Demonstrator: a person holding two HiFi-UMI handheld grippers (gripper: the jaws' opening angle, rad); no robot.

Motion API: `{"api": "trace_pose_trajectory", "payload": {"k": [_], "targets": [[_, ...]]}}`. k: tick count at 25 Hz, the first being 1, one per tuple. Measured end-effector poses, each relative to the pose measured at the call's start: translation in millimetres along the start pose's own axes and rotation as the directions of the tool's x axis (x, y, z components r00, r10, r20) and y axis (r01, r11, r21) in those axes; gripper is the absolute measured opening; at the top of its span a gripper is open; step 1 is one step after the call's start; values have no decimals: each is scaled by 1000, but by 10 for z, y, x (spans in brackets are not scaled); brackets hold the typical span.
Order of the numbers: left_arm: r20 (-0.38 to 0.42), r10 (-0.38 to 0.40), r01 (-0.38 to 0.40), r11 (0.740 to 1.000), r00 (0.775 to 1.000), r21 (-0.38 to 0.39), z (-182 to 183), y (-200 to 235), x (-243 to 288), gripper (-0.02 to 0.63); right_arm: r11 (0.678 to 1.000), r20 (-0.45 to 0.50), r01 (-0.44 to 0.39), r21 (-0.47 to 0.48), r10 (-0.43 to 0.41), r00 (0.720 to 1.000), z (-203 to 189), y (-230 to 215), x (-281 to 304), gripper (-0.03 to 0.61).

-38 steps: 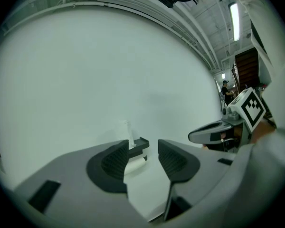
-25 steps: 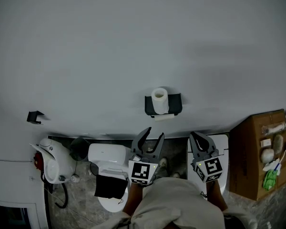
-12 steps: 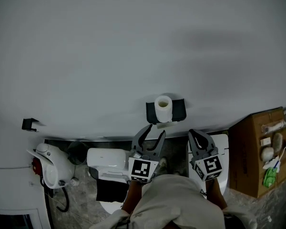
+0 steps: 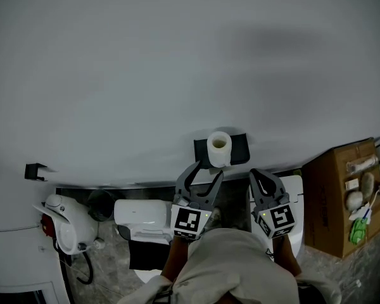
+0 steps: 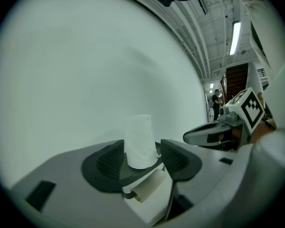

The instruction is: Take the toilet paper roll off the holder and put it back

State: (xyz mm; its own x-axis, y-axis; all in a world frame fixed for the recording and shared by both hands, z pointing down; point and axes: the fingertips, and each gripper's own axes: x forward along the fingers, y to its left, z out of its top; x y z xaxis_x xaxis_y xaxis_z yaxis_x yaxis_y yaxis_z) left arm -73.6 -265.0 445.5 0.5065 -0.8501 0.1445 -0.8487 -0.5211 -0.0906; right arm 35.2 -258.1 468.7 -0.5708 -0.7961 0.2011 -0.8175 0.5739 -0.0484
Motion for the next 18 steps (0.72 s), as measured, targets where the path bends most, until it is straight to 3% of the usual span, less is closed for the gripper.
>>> {"api": "trace_pose_trajectory", "payload": {"k": [8, 18], "targets": [[-27, -48, 47, 999, 999, -17, -41, 3, 172, 314, 1000, -6, 21, 2, -21, 1000, 4, -61, 58, -3], [-40, -88, 87, 996, 995, -11, -36, 42, 339, 330, 999, -14, 47, 4, -47, 999, 5, -73, 106, -4]]}}
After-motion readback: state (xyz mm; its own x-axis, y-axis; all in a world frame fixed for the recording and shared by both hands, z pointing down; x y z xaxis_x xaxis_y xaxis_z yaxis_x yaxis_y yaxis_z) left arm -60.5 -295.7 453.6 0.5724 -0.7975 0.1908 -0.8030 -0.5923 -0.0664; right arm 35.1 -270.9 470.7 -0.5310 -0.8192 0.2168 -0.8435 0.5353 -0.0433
